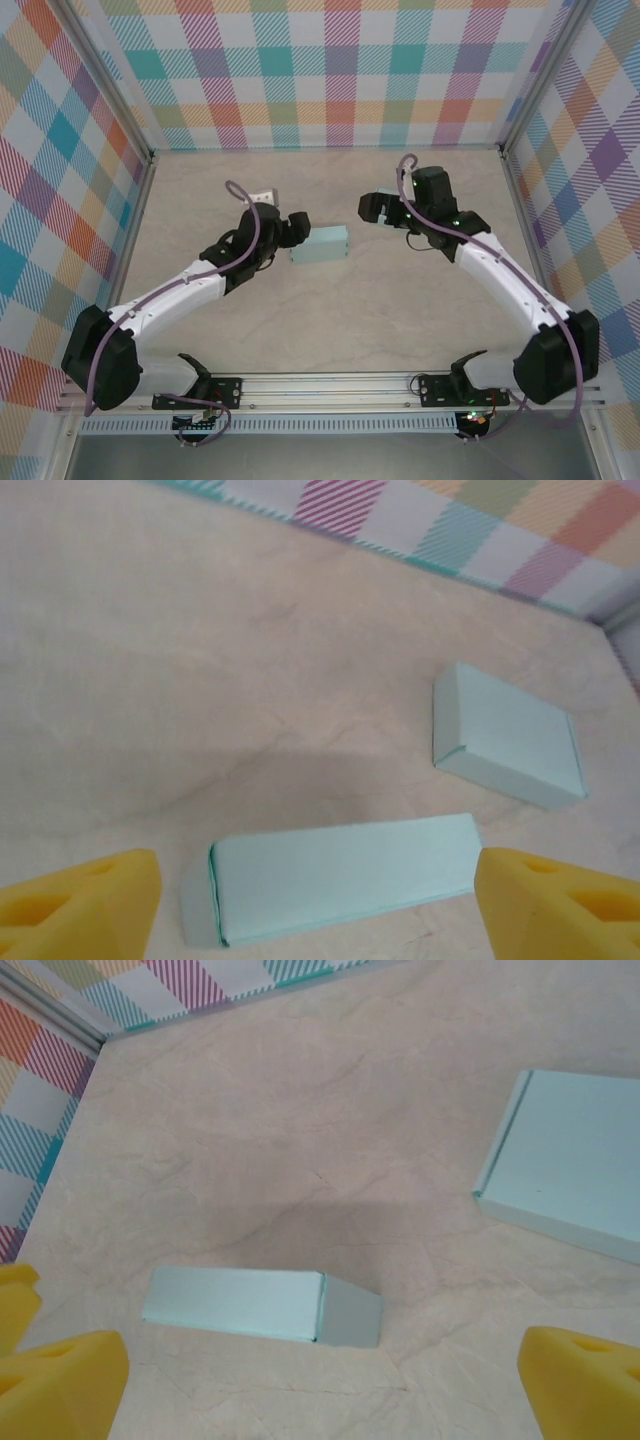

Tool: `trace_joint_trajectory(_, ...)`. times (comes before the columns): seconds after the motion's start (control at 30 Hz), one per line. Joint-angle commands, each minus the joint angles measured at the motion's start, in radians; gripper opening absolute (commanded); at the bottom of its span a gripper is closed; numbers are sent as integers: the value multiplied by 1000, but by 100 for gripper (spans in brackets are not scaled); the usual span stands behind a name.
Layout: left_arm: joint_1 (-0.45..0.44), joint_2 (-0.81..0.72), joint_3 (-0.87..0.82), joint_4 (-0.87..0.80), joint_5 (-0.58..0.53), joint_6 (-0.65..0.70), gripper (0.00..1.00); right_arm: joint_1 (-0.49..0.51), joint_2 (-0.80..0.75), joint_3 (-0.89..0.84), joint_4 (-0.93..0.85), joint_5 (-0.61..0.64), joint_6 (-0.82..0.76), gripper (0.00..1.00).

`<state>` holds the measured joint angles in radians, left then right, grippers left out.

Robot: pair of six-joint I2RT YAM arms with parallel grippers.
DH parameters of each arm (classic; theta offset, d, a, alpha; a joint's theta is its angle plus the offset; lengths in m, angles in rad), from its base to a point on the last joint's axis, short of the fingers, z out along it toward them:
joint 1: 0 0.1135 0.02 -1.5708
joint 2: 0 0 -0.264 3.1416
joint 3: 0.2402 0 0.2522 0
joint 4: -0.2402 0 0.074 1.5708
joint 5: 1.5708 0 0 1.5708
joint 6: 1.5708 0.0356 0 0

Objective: Fold the paper box

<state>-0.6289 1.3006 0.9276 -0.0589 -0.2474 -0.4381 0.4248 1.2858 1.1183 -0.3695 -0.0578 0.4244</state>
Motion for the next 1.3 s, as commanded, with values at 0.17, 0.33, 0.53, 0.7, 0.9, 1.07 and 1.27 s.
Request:
trace_joint_trajectory(0.17, 14, 94, 106, -103, 385, 942, 86, -6, -230, -112, -90, 167, -6, 100)
trace_joint_trajectory(0.33, 35, 167, 170, -143, 452, 1128, 87, -6, -313, -132, -130, 185, -1, 100)
trace_joint_trajectory(0.53, 58, 330, 323, -346, 476, 1208, 86, -6, -379, -177, -132, 192, 11, 100)
trace_joint_trajectory(0.7, 58, 400, 381, -391, 480, 1236, 85, -6, -393, -184, -142, 205, 11, 100)
trace_joint_trajectory(0.9, 58, 480, 454, -465, 459, 1267, 80, -6, -389, -190, -130, 203, 25, 100)
trace_joint_trajectory(1.07, 58, 541, 497, -503, 404, 1295, 70, -6, -381, -186, -128, 195, 32, 100)
trace_joint_trajectory(1.27, 57, 557, 512, -518, 372, 1322, 47, -6, -382, -186, -129, 201, 36, 100)
